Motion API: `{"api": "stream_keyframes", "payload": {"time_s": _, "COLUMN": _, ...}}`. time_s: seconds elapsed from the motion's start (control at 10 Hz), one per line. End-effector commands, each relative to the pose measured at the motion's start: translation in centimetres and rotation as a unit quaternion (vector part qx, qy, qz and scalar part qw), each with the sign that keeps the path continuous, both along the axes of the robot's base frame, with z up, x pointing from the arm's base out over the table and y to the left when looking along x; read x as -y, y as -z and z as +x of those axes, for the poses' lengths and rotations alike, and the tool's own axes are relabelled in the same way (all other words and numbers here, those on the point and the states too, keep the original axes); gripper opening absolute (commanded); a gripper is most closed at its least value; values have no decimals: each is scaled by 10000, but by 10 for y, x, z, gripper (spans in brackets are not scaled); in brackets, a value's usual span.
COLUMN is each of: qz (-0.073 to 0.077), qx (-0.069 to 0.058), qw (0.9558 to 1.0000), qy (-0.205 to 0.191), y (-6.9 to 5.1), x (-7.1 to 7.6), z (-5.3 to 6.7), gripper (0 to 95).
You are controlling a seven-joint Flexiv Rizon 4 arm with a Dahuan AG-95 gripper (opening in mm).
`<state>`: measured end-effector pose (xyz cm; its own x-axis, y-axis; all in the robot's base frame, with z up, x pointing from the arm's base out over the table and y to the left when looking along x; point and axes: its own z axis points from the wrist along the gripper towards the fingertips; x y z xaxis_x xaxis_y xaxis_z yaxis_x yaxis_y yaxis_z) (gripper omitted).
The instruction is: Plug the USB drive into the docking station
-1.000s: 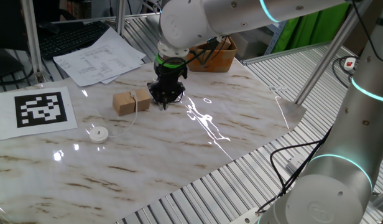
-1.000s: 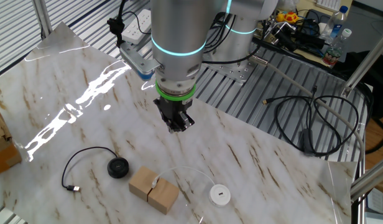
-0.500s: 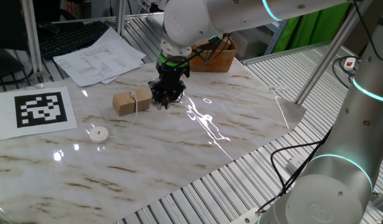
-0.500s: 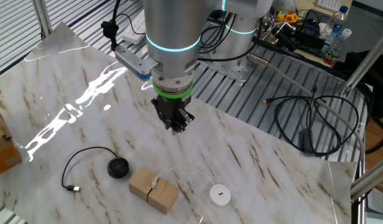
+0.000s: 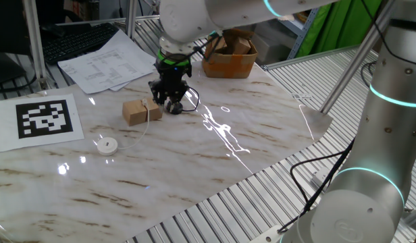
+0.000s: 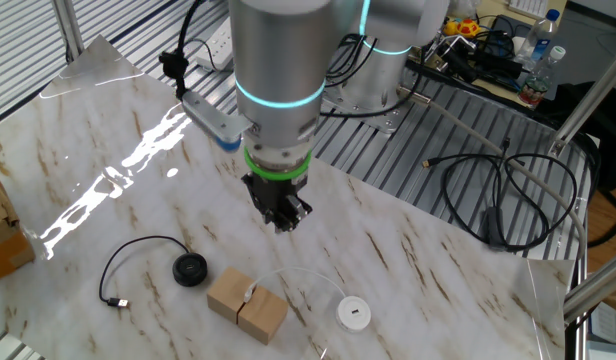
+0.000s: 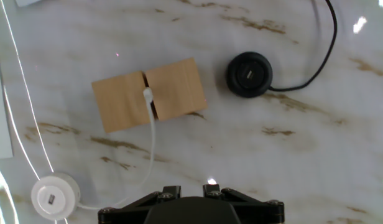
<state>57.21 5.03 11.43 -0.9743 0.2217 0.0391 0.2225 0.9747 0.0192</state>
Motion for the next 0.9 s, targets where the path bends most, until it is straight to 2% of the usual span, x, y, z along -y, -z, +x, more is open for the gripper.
{"api": "stream_keyframes", "payload": {"time_s": 0.1, "qz": -43, "qx": 28, "qw": 10000, "qy": 17, "y": 0, "x": -6, "z": 11, "gripper": 190}}
{"api": "stream_keyframes", "payload": {"time_s": 0.5, "qz": -50, "qx": 82, "qw": 9999, "qy": -31, "y": 0, "x": -6, "z": 11, "gripper": 190}}
{"api": "stream_keyframes", "payload": {"time_s": 0.9, "qz": 23, "qx": 143, "qw": 9998, "qy": -154, "y": 0, "x": -6, "z": 11, "gripper": 190}}
